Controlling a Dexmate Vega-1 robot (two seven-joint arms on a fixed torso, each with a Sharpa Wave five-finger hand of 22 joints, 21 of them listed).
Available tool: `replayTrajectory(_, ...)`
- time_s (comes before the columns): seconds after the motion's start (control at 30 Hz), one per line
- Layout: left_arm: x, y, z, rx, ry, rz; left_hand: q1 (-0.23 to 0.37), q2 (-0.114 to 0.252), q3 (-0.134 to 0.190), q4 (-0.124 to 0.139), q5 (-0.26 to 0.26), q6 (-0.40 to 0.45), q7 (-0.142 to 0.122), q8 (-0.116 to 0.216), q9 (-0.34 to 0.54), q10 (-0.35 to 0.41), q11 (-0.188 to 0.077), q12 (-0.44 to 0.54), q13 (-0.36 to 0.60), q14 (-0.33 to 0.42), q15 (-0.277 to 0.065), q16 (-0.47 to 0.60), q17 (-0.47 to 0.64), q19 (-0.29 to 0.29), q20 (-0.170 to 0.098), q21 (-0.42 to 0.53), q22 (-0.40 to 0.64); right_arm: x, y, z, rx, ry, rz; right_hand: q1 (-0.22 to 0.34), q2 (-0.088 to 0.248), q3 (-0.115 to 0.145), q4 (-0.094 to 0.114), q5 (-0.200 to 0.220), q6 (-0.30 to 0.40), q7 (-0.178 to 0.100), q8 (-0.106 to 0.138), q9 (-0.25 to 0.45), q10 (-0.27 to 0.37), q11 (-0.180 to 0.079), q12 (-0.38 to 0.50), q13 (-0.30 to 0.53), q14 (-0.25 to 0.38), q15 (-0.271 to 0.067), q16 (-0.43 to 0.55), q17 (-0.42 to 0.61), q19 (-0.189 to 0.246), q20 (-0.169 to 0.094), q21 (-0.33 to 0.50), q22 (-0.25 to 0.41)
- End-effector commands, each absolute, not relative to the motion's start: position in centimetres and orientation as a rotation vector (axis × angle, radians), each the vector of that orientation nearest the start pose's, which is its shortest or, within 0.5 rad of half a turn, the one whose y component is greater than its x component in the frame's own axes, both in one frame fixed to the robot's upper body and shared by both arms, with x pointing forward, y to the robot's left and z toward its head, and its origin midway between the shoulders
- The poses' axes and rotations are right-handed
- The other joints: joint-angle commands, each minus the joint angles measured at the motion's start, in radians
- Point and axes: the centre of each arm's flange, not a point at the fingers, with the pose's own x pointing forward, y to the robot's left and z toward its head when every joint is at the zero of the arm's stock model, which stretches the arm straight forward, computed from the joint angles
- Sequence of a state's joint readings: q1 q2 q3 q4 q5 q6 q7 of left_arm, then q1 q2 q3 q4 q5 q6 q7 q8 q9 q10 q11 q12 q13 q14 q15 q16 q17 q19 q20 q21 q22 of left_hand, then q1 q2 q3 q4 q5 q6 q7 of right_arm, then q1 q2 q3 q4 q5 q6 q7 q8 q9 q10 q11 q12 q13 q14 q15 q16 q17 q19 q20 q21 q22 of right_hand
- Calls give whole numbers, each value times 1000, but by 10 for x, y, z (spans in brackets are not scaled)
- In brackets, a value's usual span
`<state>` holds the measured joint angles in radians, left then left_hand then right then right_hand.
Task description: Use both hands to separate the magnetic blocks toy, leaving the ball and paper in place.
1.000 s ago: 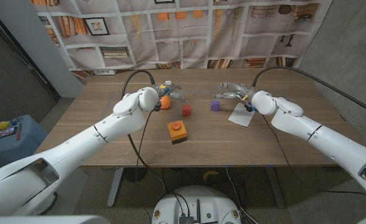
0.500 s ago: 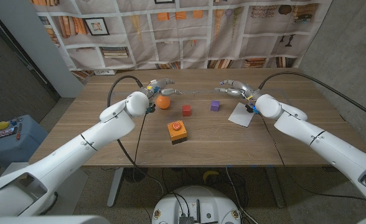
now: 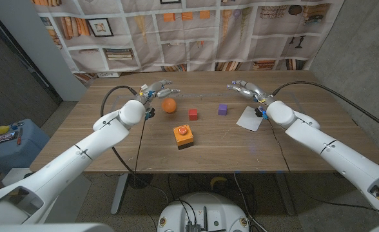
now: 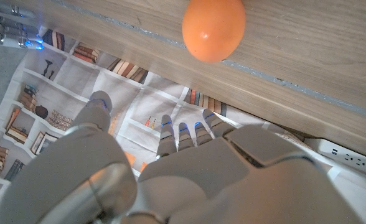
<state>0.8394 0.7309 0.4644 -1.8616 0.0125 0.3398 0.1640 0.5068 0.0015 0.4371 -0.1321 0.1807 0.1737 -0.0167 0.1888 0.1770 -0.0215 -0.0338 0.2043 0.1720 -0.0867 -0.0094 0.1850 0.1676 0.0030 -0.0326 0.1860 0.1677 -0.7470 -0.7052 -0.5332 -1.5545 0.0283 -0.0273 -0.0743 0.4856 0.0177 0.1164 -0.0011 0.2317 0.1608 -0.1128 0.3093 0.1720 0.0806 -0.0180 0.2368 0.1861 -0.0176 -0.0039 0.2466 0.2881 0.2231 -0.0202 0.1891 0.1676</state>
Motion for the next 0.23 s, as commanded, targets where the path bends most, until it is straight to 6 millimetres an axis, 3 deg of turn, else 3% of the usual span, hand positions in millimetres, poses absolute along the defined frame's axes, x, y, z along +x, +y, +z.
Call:
replayTrajectory(0.03, 604, 263, 22, 533, -586, 63, -15, 4, -3, 5, -2, 6, -7, -2, -1, 8, -5, 2, 3, 11, -1, 5, 1, 13, -17, 11, 1, 643, -268, 10, -572, -605, 126, -3, 19, 6, 7, -5, 9, 10, -5, 3, 11, 4, 1, 2, 0, -12, 0, 1, 3, -6, 2, 0)
replayTrajectory(0.23, 612, 271, 5, 369, -596, 34, -32, 19, -6, 12, -5, 14, -7, -1, -1, 21, -17, 4, 3, 19, -9, 4, 1, 20, -20, 11, 1, 644, -276, 4, -502, -594, 108, -18, 27, 4, 13, -10, 15, 27, -13, 2, 17, 9, -2, 1, 7, -9, 2, -2, 4, -7, 1, -1)
